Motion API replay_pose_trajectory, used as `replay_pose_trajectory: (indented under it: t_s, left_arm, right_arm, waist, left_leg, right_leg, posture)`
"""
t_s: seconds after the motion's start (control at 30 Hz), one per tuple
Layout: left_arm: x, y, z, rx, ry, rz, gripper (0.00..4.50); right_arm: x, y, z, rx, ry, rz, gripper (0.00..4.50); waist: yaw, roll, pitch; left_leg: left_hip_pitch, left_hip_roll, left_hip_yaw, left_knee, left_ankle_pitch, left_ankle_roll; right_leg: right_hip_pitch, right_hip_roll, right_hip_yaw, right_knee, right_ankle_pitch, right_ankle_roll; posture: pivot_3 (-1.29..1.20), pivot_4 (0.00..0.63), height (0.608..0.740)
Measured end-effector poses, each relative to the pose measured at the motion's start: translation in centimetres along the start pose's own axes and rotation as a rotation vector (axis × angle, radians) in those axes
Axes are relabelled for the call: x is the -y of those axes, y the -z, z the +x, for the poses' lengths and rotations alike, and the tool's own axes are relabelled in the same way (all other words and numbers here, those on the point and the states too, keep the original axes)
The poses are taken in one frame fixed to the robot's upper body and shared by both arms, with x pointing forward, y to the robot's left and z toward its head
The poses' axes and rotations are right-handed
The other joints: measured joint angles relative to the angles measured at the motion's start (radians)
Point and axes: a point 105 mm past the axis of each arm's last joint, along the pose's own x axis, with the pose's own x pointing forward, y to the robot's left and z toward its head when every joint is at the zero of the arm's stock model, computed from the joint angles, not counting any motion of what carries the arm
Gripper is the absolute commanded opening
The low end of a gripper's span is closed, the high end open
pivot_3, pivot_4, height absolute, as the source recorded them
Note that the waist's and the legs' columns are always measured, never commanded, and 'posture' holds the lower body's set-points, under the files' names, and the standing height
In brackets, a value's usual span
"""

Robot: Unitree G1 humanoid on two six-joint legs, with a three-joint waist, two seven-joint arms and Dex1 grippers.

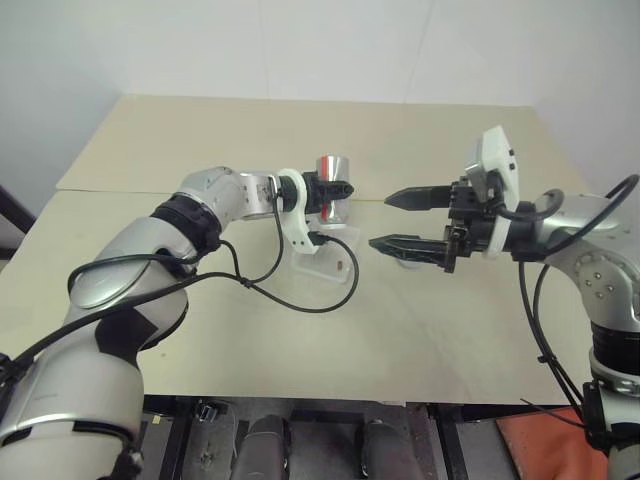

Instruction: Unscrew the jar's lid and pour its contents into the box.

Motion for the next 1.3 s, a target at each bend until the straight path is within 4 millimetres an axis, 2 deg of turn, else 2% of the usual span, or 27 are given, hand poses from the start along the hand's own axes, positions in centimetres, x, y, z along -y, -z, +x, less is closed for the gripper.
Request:
replay_pose_trajectory:
  t_s: [0.17, 0.37, 0.5, 0.63, 0.77, 0.93, 1.07, 1.2, 1.3]
  left_arm:
    - [0.9, 0.4, -1.1, -0.055, -0.016, -0.233, 2.05]
    - [1.6, 2.0, -3.1, -0.161, -0.094, -0.683, 2.05]
    - [3.5, 3.3, -4.8, -0.281, -0.161, -1.213, 2.05]
    - [5.4, 1.2, -6.0, -0.259, -0.214, -1.746, 2.05]
    - [6.2, -0.2, -7.0, -0.277, -0.312, -2.093, 2.05]
    - [7.1, -1.3, -8.6, -0.334, -0.433, -2.315, 2.05]
    - [9.3, -4.8, -9.2, -0.423, -0.440, -2.451, 2.05]
    - [9.8, -6.5, -9.0, -0.468, -0.516, -2.500, 2.05]
    - [9.6, -7.0, -8.5, -0.474, -0.588, -2.495, 2.05]
  right_arm:
    - [0.1, 0.2, 0.0, -0.001, -0.006, 0.010, 4.46]
    - [0.2, 0.4, 0.0, -0.003, -0.011, 0.028, 4.46]
    - [0.4, 0.6, -0.1, -0.003, -0.014, 0.044, 4.46]
    - [0.5, 0.7, -0.1, -0.004, -0.019, 0.054, 4.46]
    - [0.6, 0.8, -0.2, -0.006, -0.015, 0.060, 4.46]
    - [0.6, 1.2, -0.4, -0.020, -0.001, 0.064, 4.46]
    - [0.6, 1.9, -0.6, -0.038, 0.014, 0.084, 4.46]
    - [0.5, 1.9, -0.6, -0.042, 0.020, 0.078, 4.46]
    - [0.5, 2.0, -0.6, -0.043, 0.026, 0.078, 4.46]
  waist:
    - [-0.004, 0.000, 0.000]
    - [-0.005, 0.000, 0.000]
    - [-0.008, 0.000, 0.000]
    - [-0.011, 0.001, 0.000]
    - [-0.011, 0.000, 0.000]
    - [-0.009, 0.001, 0.000]
    - [-0.008, 0.001, 0.000]
    - [-0.004, 0.001, 0.000]
    - [-0.002, 0.001, 0.000]
  left_leg:
    - [0.000, 0.001, 0.000, 0.000, 0.000, 0.000]
    - [0.000, 0.001, 0.000, 0.000, 0.000, 0.000]
    - [0.001, 0.002, 0.000, 0.001, 0.000, 0.000]
    - [0.001, 0.002, -0.001, 0.001, 0.000, 0.000]
    - [0.001, 0.002, -0.004, 0.002, 0.000, 0.000]
    - [0.003, 0.002, -0.007, 0.002, 0.000, 0.000]
    - [0.003, 0.002, -0.007, 0.002, 0.000, 0.000]
    - [0.004, 0.001, -0.007, 0.003, 0.000, 0.000]
    - [0.004, 0.001, -0.007, 0.003, 0.000, 0.000]
  right_leg:
    - [0.000, 0.000, 0.000, 0.000, 0.000, 0.000]
    - [0.000, 0.000, 0.000, 0.000, 0.000, 0.000]
    - [0.001, 0.000, 0.000, 0.001, 0.000, 0.000]
    - [0.001, 0.001, 0.000, 0.003, 0.000, 0.000]
    - [0.001, 0.001, 0.000, 0.003, 0.000, 0.000]
    - [0.003, 0.001, 0.000, 0.002, 0.000, 0.000]
    - [0.003, 0.000, 0.000, 0.001, 0.000, 0.000]
    - [0.003, 0.000, 0.000, 0.001, 0.000, 0.000]
    - [0.004, 0.000, 0.000, 0.001, 0.001, 0.000]
  posture:
    - [0.00, 0.150, 0.740]
    - [0.00, 0.150, 0.740]
    - [0.00, 0.150, 0.740]
    - [0.00, 0.150, 0.740]
    - [0.00, 0.150, 0.740]
    - [0.00, 0.150, 0.740]
    - [0.00, 0.150, 0.740]
    - [0.00, 0.150, 0.740]
    - [0.00, 0.150, 0.740]
